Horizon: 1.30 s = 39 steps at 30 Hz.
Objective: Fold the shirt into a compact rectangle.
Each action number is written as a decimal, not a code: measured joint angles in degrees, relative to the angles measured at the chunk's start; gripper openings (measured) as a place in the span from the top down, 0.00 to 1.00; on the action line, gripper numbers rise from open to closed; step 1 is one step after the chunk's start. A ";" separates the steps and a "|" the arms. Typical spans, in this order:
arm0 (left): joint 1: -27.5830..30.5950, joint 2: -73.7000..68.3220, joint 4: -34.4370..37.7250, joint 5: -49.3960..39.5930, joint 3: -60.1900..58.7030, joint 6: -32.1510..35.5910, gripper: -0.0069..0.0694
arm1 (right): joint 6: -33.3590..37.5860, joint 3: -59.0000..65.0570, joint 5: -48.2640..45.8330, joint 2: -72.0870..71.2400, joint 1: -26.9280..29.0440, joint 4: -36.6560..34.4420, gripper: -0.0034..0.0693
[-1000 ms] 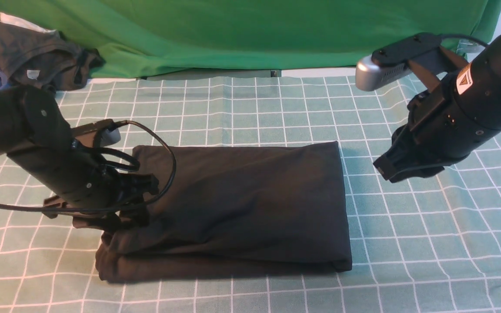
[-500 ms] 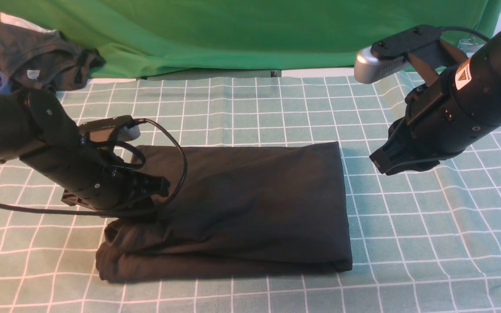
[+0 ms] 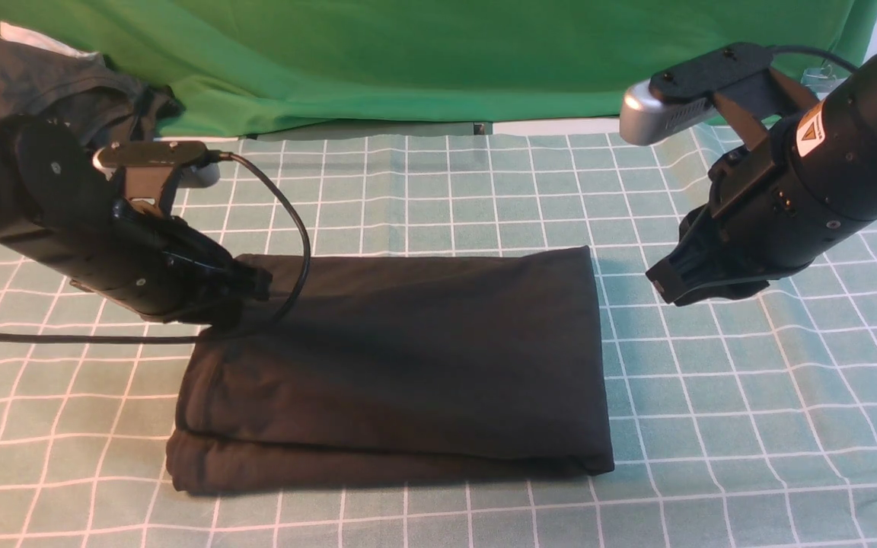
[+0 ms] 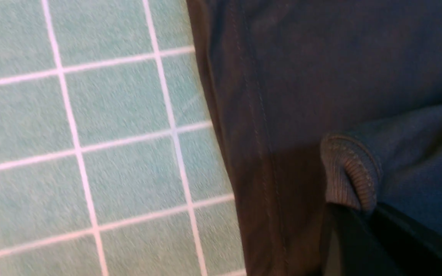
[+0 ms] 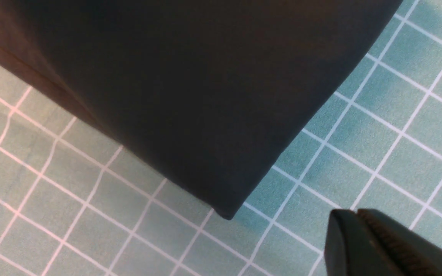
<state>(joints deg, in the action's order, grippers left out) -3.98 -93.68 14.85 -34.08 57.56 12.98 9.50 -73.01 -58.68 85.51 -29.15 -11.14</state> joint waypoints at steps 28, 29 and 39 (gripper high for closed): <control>-4.82 6.79 -3.95 -14.16 6.28 -9.03 0.69 | 1.31 0.00 -0.12 -0.05 0.00 -2.79 0.92; -6.06 7.49 -2.73 -12.56 4.53 -8.09 0.76 | 1.35 0.00 -0.04 -0.05 0.00 -2.79 0.92; -6.27 3.00 1.67 -3.86 -10.06 -9.62 0.90 | 1.47 0.00 0.79 -0.05 0.00 -2.79 0.92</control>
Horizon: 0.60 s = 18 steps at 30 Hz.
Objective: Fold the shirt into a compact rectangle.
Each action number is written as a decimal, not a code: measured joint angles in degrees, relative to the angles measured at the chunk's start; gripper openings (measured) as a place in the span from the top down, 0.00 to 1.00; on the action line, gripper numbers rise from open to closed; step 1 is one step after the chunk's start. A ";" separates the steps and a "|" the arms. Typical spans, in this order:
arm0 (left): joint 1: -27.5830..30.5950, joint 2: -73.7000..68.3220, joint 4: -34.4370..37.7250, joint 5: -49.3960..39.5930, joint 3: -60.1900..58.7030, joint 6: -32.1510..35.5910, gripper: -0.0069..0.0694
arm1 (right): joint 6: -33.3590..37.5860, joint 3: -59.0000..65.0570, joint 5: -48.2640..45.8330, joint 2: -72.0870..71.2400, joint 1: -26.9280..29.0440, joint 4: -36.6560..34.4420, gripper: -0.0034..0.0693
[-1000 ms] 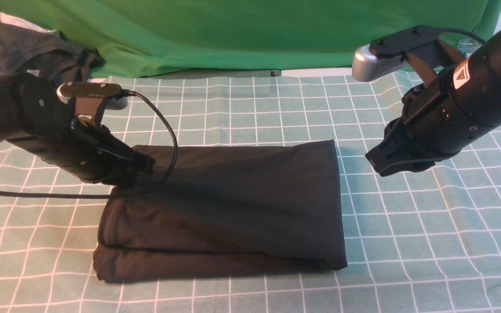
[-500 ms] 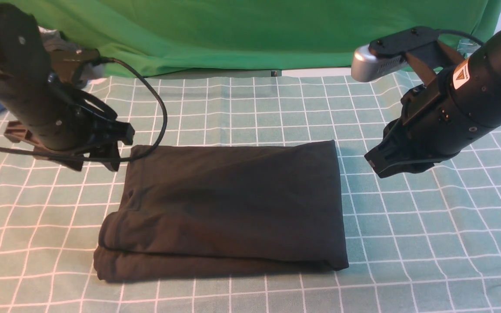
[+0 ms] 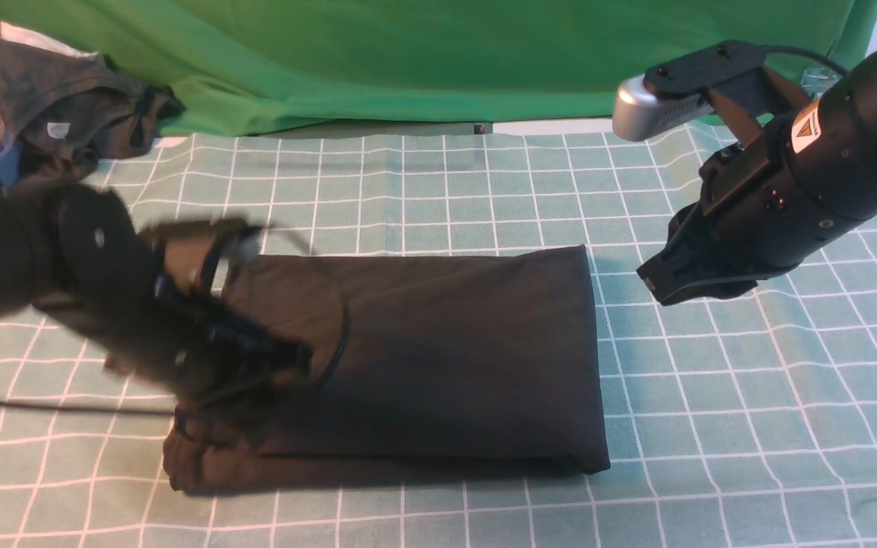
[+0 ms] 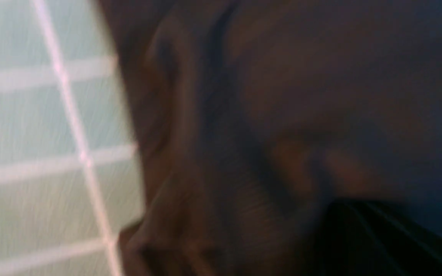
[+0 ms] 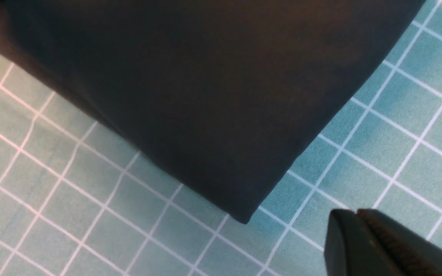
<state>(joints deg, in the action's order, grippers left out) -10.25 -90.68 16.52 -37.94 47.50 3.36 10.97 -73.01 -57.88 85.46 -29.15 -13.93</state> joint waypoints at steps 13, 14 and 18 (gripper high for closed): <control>0.46 7.65 2.15 -2.50 -1.71 -0.21 0.90 | -0.82 0.00 -1.35 -0.06 0.00 -0.02 0.92; 0.46 8.27 2.15 -2.33 -1.19 -0.29 0.90 | -1.45 0.00 -1.48 -0.06 -0.05 -0.17 0.92; 0.46 8.58 1.28 0.35 0.32 -1.86 0.90 | -1.94 0.00 -1.11 0.70 -1.51 -2.01 0.92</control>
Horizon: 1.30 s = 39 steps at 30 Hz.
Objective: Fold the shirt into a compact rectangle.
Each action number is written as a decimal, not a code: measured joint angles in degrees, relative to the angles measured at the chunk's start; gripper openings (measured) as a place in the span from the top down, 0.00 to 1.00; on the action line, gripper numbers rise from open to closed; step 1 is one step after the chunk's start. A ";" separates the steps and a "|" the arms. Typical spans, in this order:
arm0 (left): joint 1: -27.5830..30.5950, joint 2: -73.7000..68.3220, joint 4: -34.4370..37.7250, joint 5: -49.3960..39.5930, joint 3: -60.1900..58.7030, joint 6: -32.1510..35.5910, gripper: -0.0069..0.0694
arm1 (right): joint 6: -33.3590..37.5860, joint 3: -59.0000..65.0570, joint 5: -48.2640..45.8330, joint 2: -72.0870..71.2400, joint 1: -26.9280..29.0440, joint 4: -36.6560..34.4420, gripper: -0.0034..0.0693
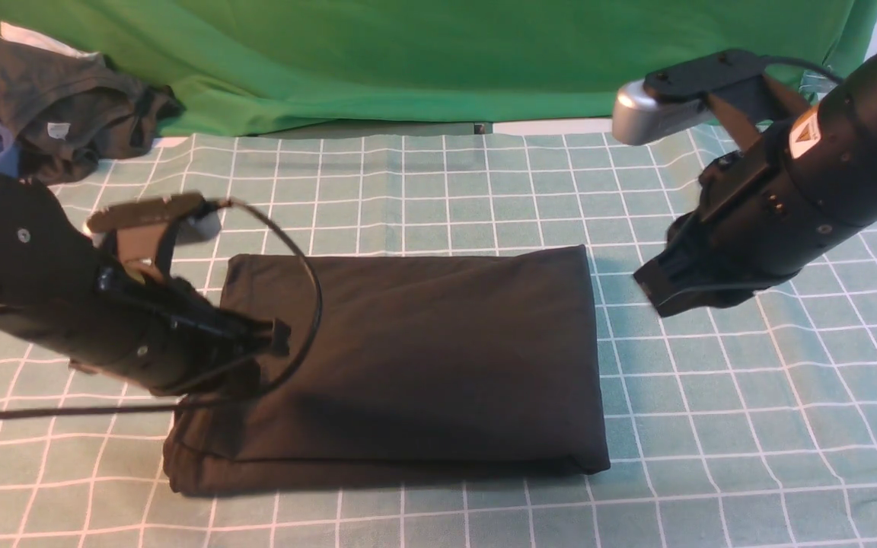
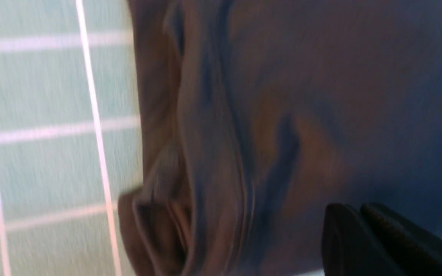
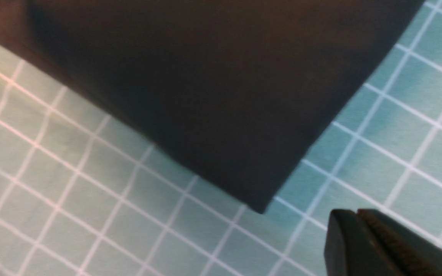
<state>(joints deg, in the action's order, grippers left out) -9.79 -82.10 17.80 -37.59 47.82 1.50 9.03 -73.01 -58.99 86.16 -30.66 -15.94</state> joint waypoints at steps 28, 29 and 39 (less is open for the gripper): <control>0.05 2.31 -3.18 0.89 -6.66 -7.12 0.89 | -4.74 0.48 1.18 20.29 -4.61 5.54 0.92; 0.05 4.33 -3.50 0.68 -6.66 -7.55 0.89 | -4.74 0.42 1.45 18.80 -4.61 5.23 0.92; 0.05 17.96 -6.17 -5.37 -4.55 -10.30 0.89 | -3.67 -1.66 6.80 7.83 -1.13 6.59 0.92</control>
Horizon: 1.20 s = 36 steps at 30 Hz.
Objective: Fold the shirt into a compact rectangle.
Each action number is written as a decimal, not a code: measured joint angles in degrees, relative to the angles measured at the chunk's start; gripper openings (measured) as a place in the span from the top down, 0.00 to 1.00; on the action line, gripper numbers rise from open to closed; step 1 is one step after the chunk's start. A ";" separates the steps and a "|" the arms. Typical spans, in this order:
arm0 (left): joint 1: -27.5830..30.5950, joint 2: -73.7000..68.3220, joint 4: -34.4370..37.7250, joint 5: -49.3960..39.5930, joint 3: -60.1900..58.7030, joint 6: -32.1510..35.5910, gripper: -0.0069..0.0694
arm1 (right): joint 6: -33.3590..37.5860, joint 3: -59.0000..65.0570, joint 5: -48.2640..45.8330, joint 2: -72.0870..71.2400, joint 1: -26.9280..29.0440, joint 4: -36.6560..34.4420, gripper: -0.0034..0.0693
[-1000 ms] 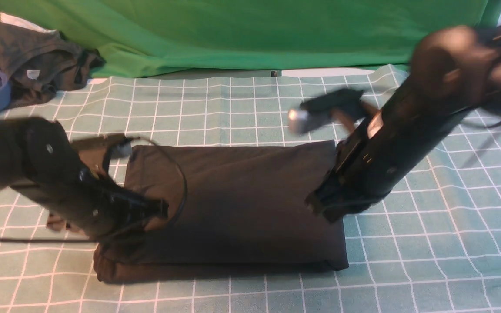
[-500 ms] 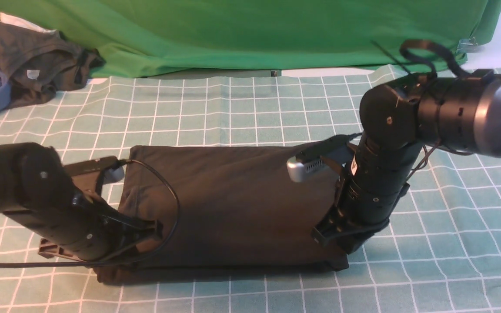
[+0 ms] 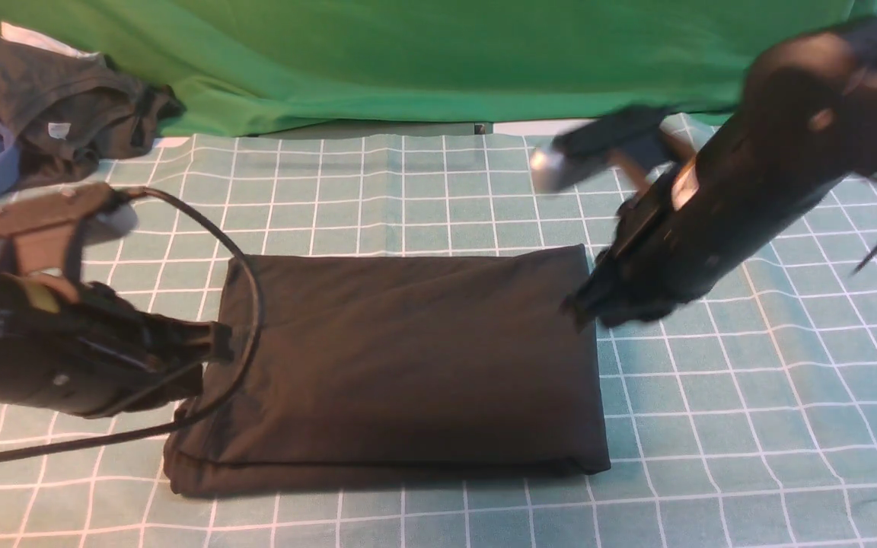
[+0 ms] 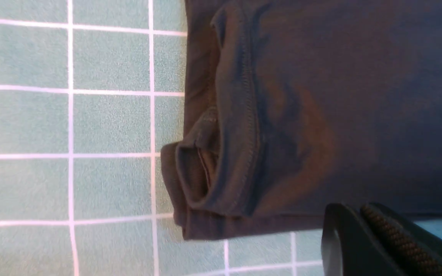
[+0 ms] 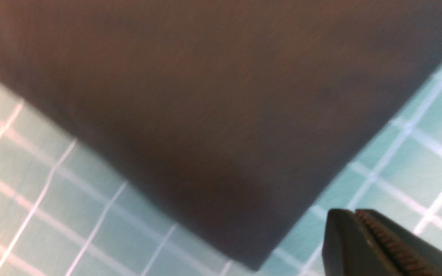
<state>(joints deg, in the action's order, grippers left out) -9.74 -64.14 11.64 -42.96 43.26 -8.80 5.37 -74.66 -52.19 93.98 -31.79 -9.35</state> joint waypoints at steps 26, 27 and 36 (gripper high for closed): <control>0.00 24.79 2.97 -10.89 0.00 1.70 0.89 | 4.65 -11.00 4.16 25.26 9.35 -17.18 0.17; 0.00 24.79 2.97 -10.89 0.00 1.70 0.89 | 5.36 -11.05 4.16 25.77 9.35 -17.81 0.18; 0.00 24.79 2.97 -11.02 0.00 1.70 0.89 | 8.83 -11.07 5.06 25.02 9.94 -18.30 0.87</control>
<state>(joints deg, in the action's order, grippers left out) -9.74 -39.35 14.61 -53.99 43.26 -7.10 14.20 -85.74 -47.12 119.01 -21.85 -27.66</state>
